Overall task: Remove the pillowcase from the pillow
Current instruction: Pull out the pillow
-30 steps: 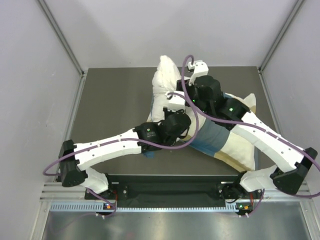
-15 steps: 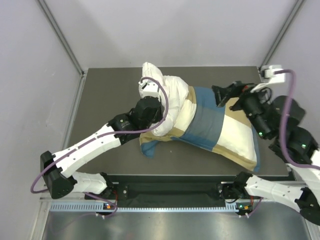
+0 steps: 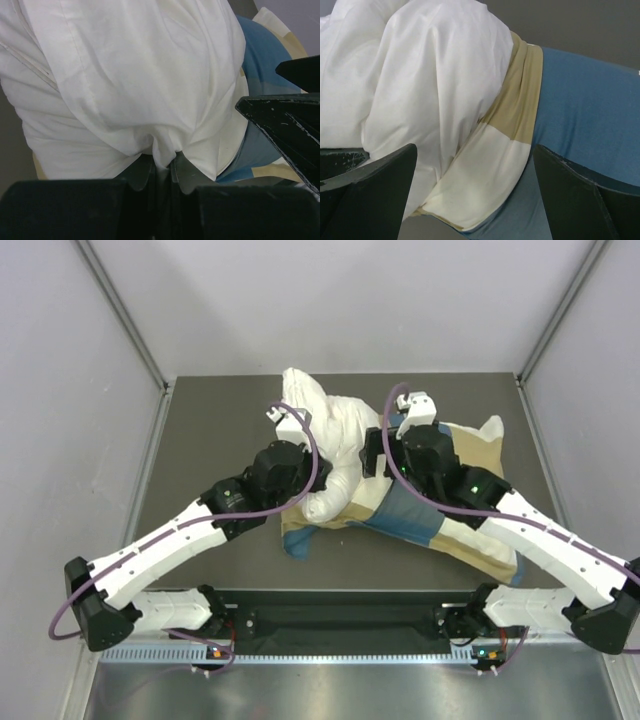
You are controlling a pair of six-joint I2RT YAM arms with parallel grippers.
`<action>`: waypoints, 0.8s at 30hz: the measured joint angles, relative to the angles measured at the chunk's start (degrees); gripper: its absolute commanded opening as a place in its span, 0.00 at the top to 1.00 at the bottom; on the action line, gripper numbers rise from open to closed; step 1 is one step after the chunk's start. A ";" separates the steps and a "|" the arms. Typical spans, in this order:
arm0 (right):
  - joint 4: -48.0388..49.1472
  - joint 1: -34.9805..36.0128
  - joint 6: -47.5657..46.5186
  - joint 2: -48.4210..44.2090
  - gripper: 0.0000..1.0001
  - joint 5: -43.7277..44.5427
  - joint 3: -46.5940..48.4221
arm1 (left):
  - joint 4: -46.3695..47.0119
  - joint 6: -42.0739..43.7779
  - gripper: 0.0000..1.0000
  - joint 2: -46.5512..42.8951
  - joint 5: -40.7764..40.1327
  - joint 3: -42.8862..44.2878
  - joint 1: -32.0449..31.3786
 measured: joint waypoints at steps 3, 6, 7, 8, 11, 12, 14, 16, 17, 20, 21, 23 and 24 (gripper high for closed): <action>1.16 0.00 1.33 1.27 0.04 0.74 -0.02 | 0.35 -0.48 1.00 -0.94 0.59 -0.85 0.00; 1.51 0.02 3.28 2.47 0.04 2.60 -1.25 | 0.52 -0.55 1.00 -1.42 0.96 -1.22 0.00; 1.27 0.00 3.87 2.69 0.04 3.34 -1.64 | 0.59 -0.55 1.00 -1.46 0.96 -1.27 0.00; 0.87 0.00 4.63 3.02 0.04 4.39 -2.23 | 0.61 -0.55 1.00 -1.46 0.96 -1.31 0.00; -0.39 0.00 6.67 3.06 0.04 7.06 -4.28 | 0.70 -0.57 1.00 -1.81 0.94 -1.70 0.00; -0.50 0.00 7.43 3.04 0.04 7.78 -4.96 | 0.72 -0.59 1.00 -2.10 0.94 -1.92 0.00; -0.31 -0.02 8.83 2.78 0.04 8.81 -6.10 | 0.72 -0.72 1.00 -2.73 0.94 -2.32 0.00; 0.15 -0.17 9.64 2.38 0.04 9.29 -6.97 | 0.81 -0.76 1.00 -3.52 1.01 -2.80 0.00; 0.24 -0.24 9.99 2.29 0.04 9.35 -7.10 | 0.85 -0.83 1.00 -3.96 1.09 -2.99 0.00; 0.59 -0.33 10.12 2.47 0.34 9.33 -7.06 | 1.14 -0.96 1.00 -4.87 1.22 -3.48 0.00; 0.72 -0.33 9.77 2.80 0.45 9.20 -6.95 | 1.14 -0.96 1.00 -5.05 1.25 -3.54 0.00; 1.29 -0.28 9.79 4.02 0.92 8.28 -6.16 | 1.60 -1.05 1.00 -5.09 1.55 -3.82 0.00; 1.75 -0.17 9.79 4.96 1.00 7.15 -5.31 | 1.77 -1.03 1.00 -5.09 1.55 -4.02 0.00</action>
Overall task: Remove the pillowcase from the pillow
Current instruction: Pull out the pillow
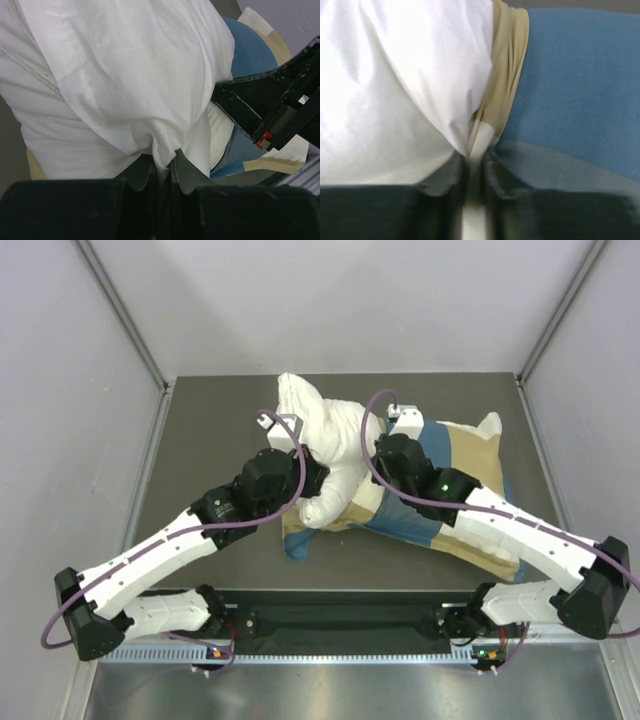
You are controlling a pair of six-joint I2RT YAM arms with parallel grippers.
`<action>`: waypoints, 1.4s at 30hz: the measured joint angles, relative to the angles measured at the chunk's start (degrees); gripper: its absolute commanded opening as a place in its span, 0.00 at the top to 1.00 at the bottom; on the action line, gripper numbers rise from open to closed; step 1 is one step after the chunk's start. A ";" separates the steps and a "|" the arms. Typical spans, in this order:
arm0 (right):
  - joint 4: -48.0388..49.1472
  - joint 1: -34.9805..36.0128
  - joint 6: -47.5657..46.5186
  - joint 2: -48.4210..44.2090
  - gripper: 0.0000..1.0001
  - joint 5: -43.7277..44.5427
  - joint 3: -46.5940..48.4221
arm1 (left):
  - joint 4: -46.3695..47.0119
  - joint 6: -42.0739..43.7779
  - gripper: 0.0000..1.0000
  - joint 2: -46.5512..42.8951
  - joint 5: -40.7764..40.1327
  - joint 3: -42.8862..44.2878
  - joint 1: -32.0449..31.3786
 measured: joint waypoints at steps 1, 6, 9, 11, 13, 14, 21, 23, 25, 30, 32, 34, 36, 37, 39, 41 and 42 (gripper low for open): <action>0.55 0.26 0.39 1.03 1.00 -0.96 0.90 | 0.50 -0.13 1.00 0.00 0.13 -0.28 0.00; 0.33 0.02 0.31 2.60 1.00 -1.75 2.10 | 0.76 -0.15 1.00 0.04 1.95 -0.57 3.21; 1.70 -1.86 0.35 1.22 1.00 -4.76 1.03 | 0.92 -0.74 1.00 0.02 6.23 -0.57 7.91; 3.69 -4.22 0.48 -0.81 1.00 -8.85 -0.85 | 1.05 -1.44 1.00 0.00 10.23 -0.57 11.72; 5.07 -6.99 0.57 -2.82 1.00 -12.94 -2.56 | 1.46 -2.21 1.00 -0.17 13.81 -0.57 14.40; 5.53 -8.50 0.44 -3.69 1.00 -14.82 -3.08 | 1.55 -2.36 1.00 -0.39 15.04 -0.57 15.32; 1.01 -23.80 -5.18 -6.82 1.00 -10.82 -6.62 | -2.45 -1.92 1.00 -7.65 16.15 -0.55 26.75; -1.46 -28.65 -7.69 -7.17 1.00 -6.49 -7.04 | -5.73 -1.60 1.00 -8.74 16.41 -0.57 30.03; -3.39 -32.52 -9.90 -7.21 1.00 -2.69 -7.69 | -7.30 -1.31 1.00 -9.11 16.55 -0.57 32.46; -7.78 -36.54 -13.86 -7.26 1.00 0.59 -9.66 | -8.59 -0.72 1.00 -10.08 16.65 -0.55 36.63; -8.50 -36.59 -14.71 -7.54 1.00 -0.31 -9.66 | -8.20 -0.96 1.00 -9.99 18.56 -0.55 37.09; -8.87 -36.59 -15.21 -9.05 0.91 -2.78 -9.66 | -7.23 -1.18 1.00 -9.38 20.28 -0.55 37.24; -9.09 -36.59 -15.32 -12.00 0.61 -5.73 -9.66 | -6.01 -1.16 1.00 -8.55 21.35 -0.59 37.42; -9.14 -36.59 -15.78 -13.88 0.39 -7.26 -9.64 | -5.46 -1.01 1.00 -8.15 21.51 -0.61 37.51; -9.44 -36.59 -16.74 -17.94 0.22 -11.13 -9.55 | -4.81 -0.39 1.00 -7.17 21.44 -0.59 37.57; -10.12 -36.59 -17.55 -21.55 0.12 -15.63 -9.25 | -4.52 0.46 1.00 -5.77 21.44 -0.59 37.73; -10.54 -36.59 -17.99 -22.56 0.11 -17.81 -9.05 | -4.42 0.72 1.00 -4.85 21.49 -0.59 37.79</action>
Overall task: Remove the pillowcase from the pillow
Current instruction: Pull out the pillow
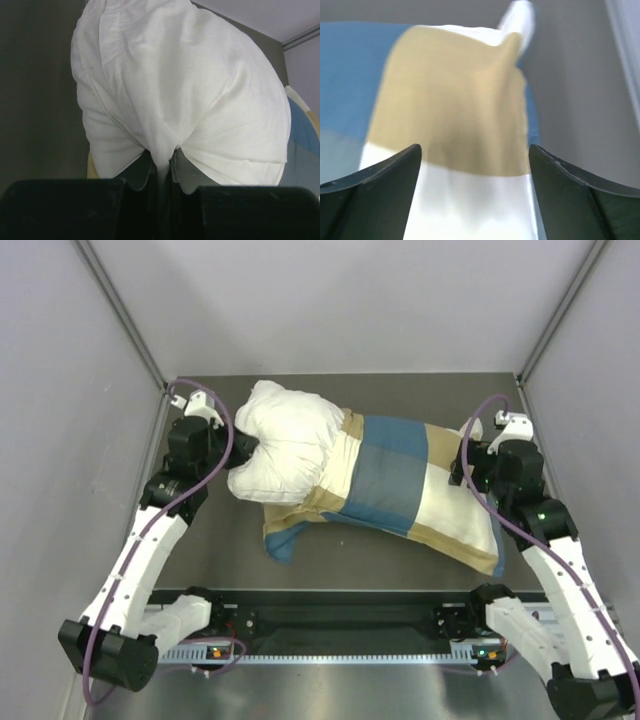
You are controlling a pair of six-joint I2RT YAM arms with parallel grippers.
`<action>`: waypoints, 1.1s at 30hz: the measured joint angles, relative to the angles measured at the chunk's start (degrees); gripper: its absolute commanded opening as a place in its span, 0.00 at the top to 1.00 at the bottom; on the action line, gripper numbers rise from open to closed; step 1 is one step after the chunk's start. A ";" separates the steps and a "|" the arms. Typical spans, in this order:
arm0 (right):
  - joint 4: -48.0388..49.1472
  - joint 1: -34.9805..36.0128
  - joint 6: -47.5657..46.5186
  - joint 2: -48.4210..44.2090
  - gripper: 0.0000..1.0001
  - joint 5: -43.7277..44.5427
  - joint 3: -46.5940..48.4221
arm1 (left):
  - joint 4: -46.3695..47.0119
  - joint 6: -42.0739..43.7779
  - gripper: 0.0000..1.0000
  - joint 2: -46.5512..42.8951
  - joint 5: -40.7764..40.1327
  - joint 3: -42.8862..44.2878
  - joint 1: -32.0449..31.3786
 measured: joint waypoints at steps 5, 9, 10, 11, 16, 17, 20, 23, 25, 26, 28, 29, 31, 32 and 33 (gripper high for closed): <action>-2.23 0.68 0.33 -4.07 0.07 -10.97 -0.63 | 1.40 0.13 1.00 3.80 -0.02 -0.02 0.48; -5.07 1.66 1.18 -5.88 0.07 -14.23 -3.39 | 2.54 0.13 1.00 4.46 -0.02 0.00 0.50; -5.66 1.90 1.51 -6.40 0.07 -14.78 -4.33 | 2.62 0.13 1.00 4.66 -0.02 0.04 0.50; -6.16 2.21 1.86 -6.99 0.06 -15.10 -5.16 | 2.69 0.17 1.00 4.85 -0.02 0.11 0.50; -8.61 4.46 3.28 -8.39 0.06 -15.39 -6.12 | 2.80 0.26 1.00 7.96 0.11 2.12 1.03; -8.79 4.74 3.43 -7.96 0.06 -15.30 -6.10 | 2.84 0.24 1.00 8.57 0.35 2.56 1.20; -8.83 5.92 4.39 -4.52 0.13 -13.75 -6.08 | 2.78 0.15 1.00 9.75 0.94 3.76 1.49; -8.83 7.43 5.35 -1.40 0.64 -11.69 -6.08 | 2.45 0.09 1.00 10.54 1.64 5.22 1.60; -8.46 8.07 6.86 0.07 1.00 -10.67 -6.08 | 2.16 0.09 1.00 10.64 2.08 5.97 1.70; -8.31 8.26 7.10 0.39 1.00 -10.40 -6.10 | 1.97 0.11 1.00 10.64 2.43 6.36 1.81; -7.82 8.35 8.11 0.70 1.00 -9.55 -6.10 | 1.79 0.09 1.00 10.67 3.43 6.84 2.34; -7.63 8.39 8.35 0.70 1.00 -9.01 -6.10 | 1.81 0.09 1.00 10.69 4.59 7.02 3.19; -7.21 8.41 8.68 1.01 1.00 -8.61 -6.08 | 1.73 0.02 1.00 10.82 6.80 7.04 5.22; -7.06 8.44 8.81 1.27 1.00 -8.41 -5.92 | 1.44 -0.02 1.00 10.95 8.39 7.04 6.82; -7.15 8.48 8.98 1.86 1.00 -8.09 -5.35 | 1.05 -0.20 1.00 11.10 10.38 7.04 8.66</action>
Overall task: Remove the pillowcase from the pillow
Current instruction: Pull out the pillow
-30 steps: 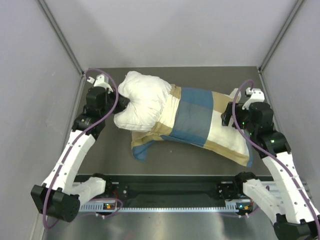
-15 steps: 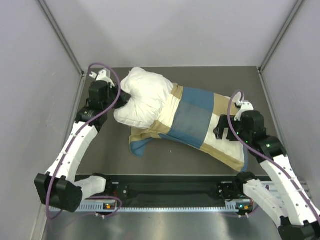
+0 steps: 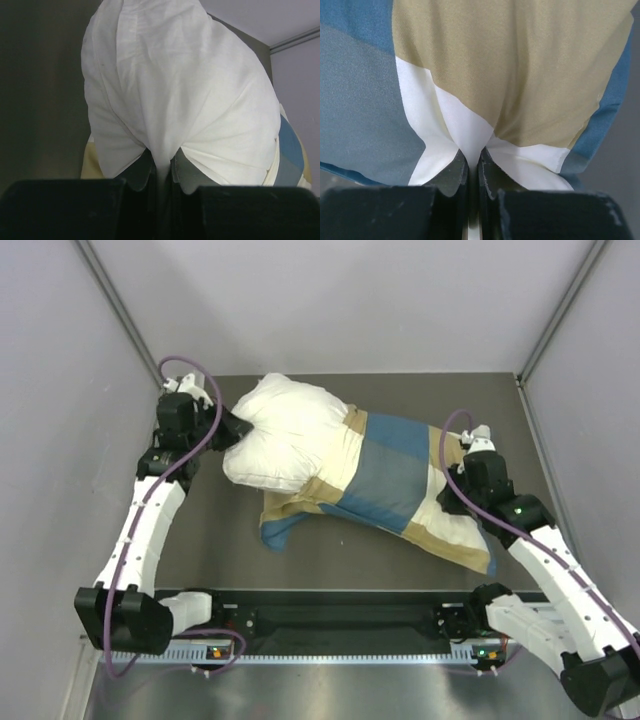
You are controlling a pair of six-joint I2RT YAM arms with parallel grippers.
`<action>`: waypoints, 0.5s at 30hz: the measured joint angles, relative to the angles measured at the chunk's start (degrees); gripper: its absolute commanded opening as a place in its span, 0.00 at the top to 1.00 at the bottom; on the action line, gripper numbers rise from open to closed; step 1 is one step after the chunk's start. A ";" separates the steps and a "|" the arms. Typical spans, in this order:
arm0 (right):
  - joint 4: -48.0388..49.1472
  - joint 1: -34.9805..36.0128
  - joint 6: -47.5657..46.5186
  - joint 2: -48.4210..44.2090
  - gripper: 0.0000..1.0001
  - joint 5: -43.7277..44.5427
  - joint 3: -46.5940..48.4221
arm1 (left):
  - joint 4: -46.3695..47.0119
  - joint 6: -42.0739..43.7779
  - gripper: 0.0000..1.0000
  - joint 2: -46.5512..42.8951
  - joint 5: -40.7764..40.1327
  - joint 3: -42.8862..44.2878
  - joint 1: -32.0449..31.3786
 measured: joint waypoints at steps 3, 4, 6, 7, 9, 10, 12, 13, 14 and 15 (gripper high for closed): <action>0.33 -0.07 0.11 2.97 1.00 1.38 3.41 | -1.49 -0.98 1.00 0.94 7.26 0.00 6.34; 0.79 -0.42 0.02 4.07 1.00 1.77 4.39 | -1.92 -1.42 1.00 1.38 9.44 0.00 8.24; 3.48 -2.21 -0.76 6.51 1.00 1.88 6.03 | -2.56 -2.49 1.00 2.51 15.04 0.00 12.74; 5.09 -3.78 -1.07 7.48 1.00 1.11 6.40 | -2.78 -3.19 1.00 3.08 17.86 -0.02 14.93; 8.48 -7.02 -1.66 8.87 1.00 -1.22 6.47 | -3.41 -4.35 1.00 3.93 22.80 -0.04 18.21; 9.97 -9.22 -2.01 9.64 1.00 -3.43 6.45 | -3.78 -4.63 1.00 4.15 24.85 -0.07 19.39; 12.11 -13.73 -2.62 10.99 1.00 -8.13 6.34 | -4.44 -4.92 1.00 4.31 27.50 -0.07 20.44; 12.59 -15.43 -2.80 11.39 1.00 -9.75 6.32 | -4.61 -4.94 1.00 4.31 28.15 -0.07 20.57; 13.00 -17.31 -2.97 11.93 1.00 -11.61 6.27 | -4.68 -4.96 1.00 4.31 28.94 -0.07 20.61; 13.16 -19.06 -3.30 12.37 1.00 -13.16 6.27 | -4.70 -4.96 1.00 4.31 29.42 -0.07 20.61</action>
